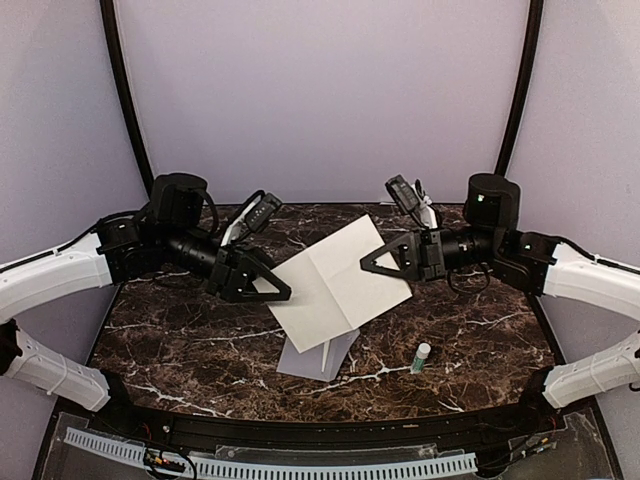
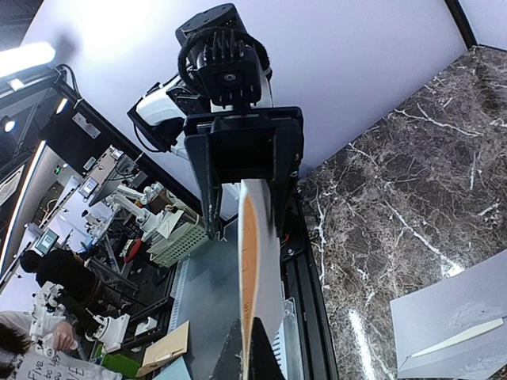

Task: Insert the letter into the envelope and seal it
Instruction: Fold the letter.

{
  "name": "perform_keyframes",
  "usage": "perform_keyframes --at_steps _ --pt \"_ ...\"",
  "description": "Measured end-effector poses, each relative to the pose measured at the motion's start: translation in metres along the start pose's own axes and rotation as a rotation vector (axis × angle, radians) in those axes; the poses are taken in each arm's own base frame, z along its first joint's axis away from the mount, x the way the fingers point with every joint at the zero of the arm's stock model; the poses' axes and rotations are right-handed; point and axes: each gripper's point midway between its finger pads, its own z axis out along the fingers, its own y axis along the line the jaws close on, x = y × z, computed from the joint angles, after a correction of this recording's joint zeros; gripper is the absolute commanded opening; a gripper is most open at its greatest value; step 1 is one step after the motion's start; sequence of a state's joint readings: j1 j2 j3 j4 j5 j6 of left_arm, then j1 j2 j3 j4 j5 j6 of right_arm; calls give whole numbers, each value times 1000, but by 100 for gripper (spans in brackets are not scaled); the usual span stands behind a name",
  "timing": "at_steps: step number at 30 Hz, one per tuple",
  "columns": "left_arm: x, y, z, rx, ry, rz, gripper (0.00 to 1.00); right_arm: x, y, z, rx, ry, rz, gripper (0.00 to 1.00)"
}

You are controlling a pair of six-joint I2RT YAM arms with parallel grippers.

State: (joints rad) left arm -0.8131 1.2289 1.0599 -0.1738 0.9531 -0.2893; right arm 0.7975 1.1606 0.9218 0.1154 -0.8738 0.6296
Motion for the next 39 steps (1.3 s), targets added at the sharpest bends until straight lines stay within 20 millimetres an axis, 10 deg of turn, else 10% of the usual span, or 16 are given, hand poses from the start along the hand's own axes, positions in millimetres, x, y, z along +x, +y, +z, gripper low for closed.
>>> perform_keyframes --at_steps 30,39 --pt "-3 3 10 45 78 57 0 11 -5 4 -15 17 68 0" --pt "-5 5 11 46 67 115 0 5 -19 3 58 -26 75 84"
